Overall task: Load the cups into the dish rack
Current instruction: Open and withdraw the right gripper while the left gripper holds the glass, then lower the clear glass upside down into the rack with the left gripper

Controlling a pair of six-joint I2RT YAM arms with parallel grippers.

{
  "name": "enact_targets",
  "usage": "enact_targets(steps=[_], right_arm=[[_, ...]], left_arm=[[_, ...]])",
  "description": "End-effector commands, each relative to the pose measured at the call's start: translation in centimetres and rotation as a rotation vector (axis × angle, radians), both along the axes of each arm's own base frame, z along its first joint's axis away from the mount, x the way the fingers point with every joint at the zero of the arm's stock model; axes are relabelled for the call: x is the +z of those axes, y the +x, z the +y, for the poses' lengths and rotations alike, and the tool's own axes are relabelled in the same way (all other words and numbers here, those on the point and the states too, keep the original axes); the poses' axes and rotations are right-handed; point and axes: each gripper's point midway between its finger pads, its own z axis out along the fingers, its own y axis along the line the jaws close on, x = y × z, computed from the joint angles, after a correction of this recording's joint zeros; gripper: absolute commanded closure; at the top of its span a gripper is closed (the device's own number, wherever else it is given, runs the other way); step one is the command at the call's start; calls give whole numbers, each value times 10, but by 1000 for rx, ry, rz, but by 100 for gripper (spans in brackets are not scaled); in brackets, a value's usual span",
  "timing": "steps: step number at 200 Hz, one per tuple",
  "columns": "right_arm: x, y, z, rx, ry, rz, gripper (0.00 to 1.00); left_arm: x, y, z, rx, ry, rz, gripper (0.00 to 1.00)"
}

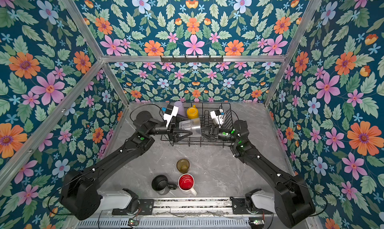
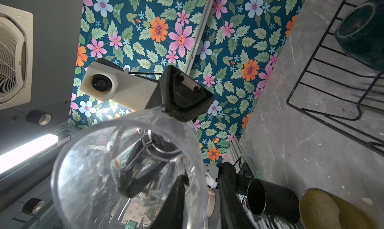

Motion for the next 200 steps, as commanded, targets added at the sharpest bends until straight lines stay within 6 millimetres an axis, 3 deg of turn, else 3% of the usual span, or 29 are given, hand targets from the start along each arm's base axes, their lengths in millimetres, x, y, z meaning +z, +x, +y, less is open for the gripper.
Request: enact_targets(steps=[1, 25, 51, 82, 112, 158, 200], right_arm=[[-5, 0, -2, -25, -34, -19, 61], [-16, 3, -12, -88, -102, -8, 52], [-37, 12, -37, -222, -213, 30, 44], [-62, 16, -74, -396, -388, 51, 38], [-74, 16, -103, -504, -462, 67, 38], [-88, 14, -110, -511, -515, 86, 38], [-95, 10, -113, -518, -539, 86, 38]], left_arm=[[4, 6, 1, 46, 11, -37, 100], [3, 17, -1, 91, 45, -31, 100], [0, 38, -5, 169, 105, -2, 100], [-11, 77, -10, 296, 181, 78, 100], [-29, 119, -18, 415, 283, 179, 100], [-65, 173, -40, 533, 437, 298, 100], [-115, 222, -49, 693, 590, 360, 100]])
